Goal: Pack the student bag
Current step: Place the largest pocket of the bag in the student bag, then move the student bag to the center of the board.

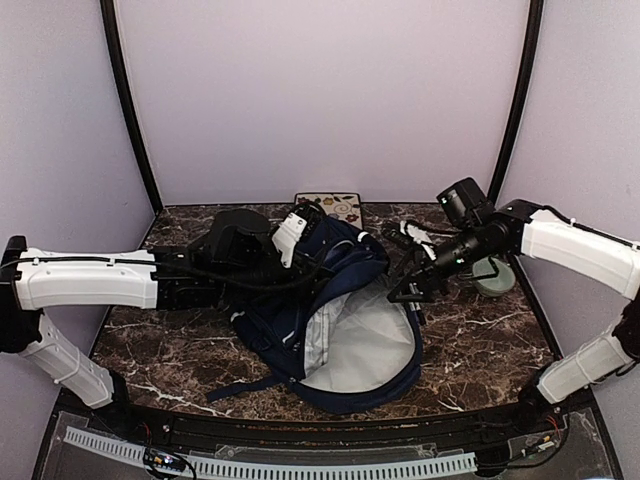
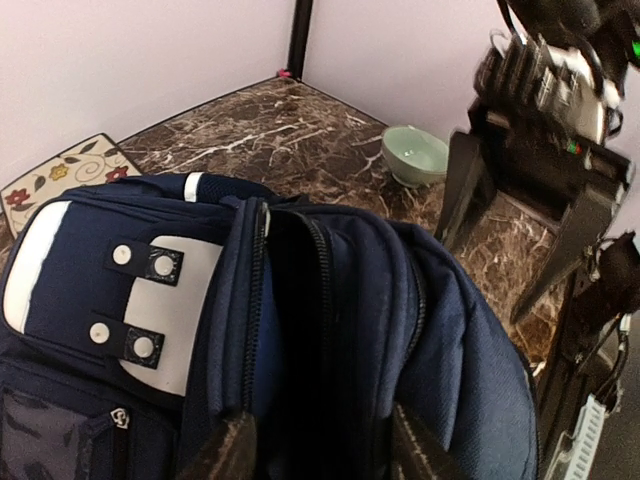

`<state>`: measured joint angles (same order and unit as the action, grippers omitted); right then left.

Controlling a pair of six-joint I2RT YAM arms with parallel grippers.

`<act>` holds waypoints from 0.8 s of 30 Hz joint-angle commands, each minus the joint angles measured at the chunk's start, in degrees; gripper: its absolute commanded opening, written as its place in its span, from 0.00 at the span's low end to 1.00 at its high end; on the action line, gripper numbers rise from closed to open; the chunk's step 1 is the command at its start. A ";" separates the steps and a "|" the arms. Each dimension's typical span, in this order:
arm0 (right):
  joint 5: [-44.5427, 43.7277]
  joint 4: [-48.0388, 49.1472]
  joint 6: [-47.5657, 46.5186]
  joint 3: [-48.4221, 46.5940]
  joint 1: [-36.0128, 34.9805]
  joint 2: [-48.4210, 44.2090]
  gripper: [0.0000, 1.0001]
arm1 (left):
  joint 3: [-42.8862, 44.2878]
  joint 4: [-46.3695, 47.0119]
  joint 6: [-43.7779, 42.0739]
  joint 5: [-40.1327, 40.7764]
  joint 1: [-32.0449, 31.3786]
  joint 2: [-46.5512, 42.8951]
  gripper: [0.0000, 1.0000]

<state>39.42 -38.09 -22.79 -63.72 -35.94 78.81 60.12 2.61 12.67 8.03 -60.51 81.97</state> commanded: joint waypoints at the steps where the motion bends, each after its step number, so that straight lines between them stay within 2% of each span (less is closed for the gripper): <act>1: 2.63 -15.45 -13.02 -3.83 6.42 -3.01 0.57 | 2.94 -7.74 -0.41 -2.24 0.66 -1.54 0.66; 5: 2.95 -25.52 -20.78 -5.47 11.37 -2.98 0.58 | 1.10 -12.52 -1.48 1.05 0.70 -8.10 0.76; 7: 2.92 -26.89 -22.24 -5.97 13.38 -2.62 0.59 | -1.03 -14.14 -1.32 4.70 1.03 -11.48 0.82; 10: 4.26 -26.50 -21.45 -8.01 14.92 -1.55 0.60 | -3.79 -16.15 0.98 6.41 2.85 -15.90 0.83; 12: 4.57 -24.85 -18.72 -9.78 15.18 -0.22 0.61 | -6.55 -16.19 4.75 7.31 4.40 -18.70 0.85; 14: 4.25 -21.41 -15.50 -10.54 15.20 1.67 0.62 | -8.46 -18.73 12.45 7.63 7.66 -20.07 0.83; 18: 0.45 -13.04 -9.35 -9.90 15.15 7.33 0.63 | -14.97 -20.66 22.97 7.49 13.14 -21.72 0.81; 24: -0.75 -9.63 -5.77 -11.66 15.04 19.50 0.64 | -24.30 -12.76 30.84 -0.21 19.91 -21.92 0.83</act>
<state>39.90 -51.57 -32.45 -73.58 -20.95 92.97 39.64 -13.78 35.31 12.45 -43.18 60.66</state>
